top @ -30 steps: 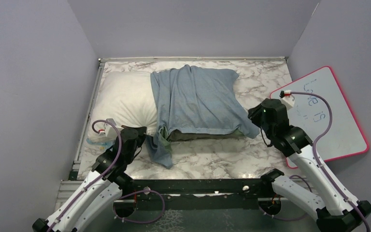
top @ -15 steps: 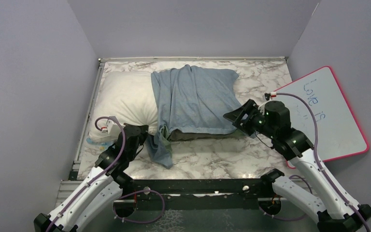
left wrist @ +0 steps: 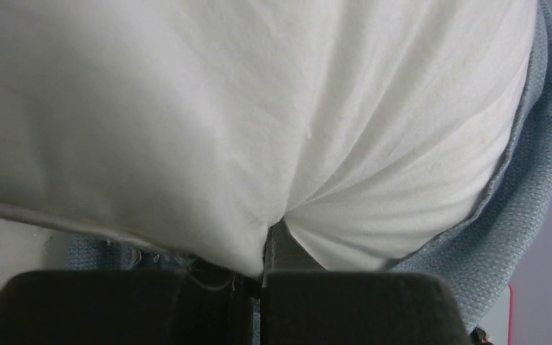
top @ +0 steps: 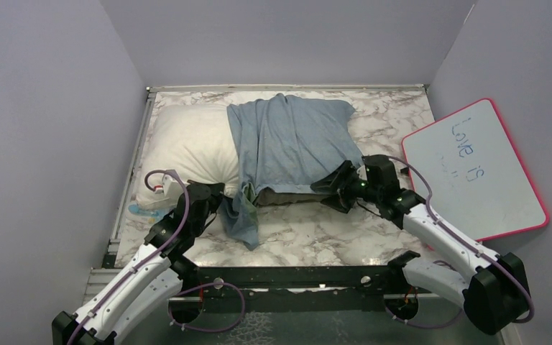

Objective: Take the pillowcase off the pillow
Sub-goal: Remove the pillow from the pillowcase.

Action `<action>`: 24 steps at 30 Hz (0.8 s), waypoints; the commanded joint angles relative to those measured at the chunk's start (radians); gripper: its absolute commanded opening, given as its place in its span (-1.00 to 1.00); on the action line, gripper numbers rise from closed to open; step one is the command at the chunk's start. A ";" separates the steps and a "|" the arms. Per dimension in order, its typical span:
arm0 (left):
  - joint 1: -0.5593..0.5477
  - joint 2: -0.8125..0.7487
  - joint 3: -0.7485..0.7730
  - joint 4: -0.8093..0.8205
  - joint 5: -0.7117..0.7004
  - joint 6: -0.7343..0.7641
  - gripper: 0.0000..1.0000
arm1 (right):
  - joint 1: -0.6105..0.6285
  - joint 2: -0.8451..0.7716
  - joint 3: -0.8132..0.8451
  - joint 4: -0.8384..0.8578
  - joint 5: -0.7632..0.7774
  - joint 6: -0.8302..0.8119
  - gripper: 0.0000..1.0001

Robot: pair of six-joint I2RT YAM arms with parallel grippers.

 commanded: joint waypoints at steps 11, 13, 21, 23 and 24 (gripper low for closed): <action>-0.016 0.011 0.000 0.114 0.033 -0.002 -1.00 | -0.001 0.047 0.101 0.048 0.173 -0.054 -0.86; -0.016 -0.021 -0.007 0.098 0.017 -0.001 -1.00 | -0.001 0.026 0.179 -0.101 0.326 -0.131 -0.96; -0.016 -0.139 -0.024 -0.025 -0.054 -0.015 -1.00 | -0.019 -0.055 0.288 -0.337 0.799 -0.399 -0.99; -0.016 -0.155 -0.030 -0.039 -0.062 -0.021 -1.00 | -0.036 -0.051 0.298 -0.362 0.819 -0.415 -0.99; -0.016 -0.161 -0.032 -0.042 -0.063 -0.023 -1.00 | -0.044 -0.048 0.299 -0.367 0.816 -0.417 -0.99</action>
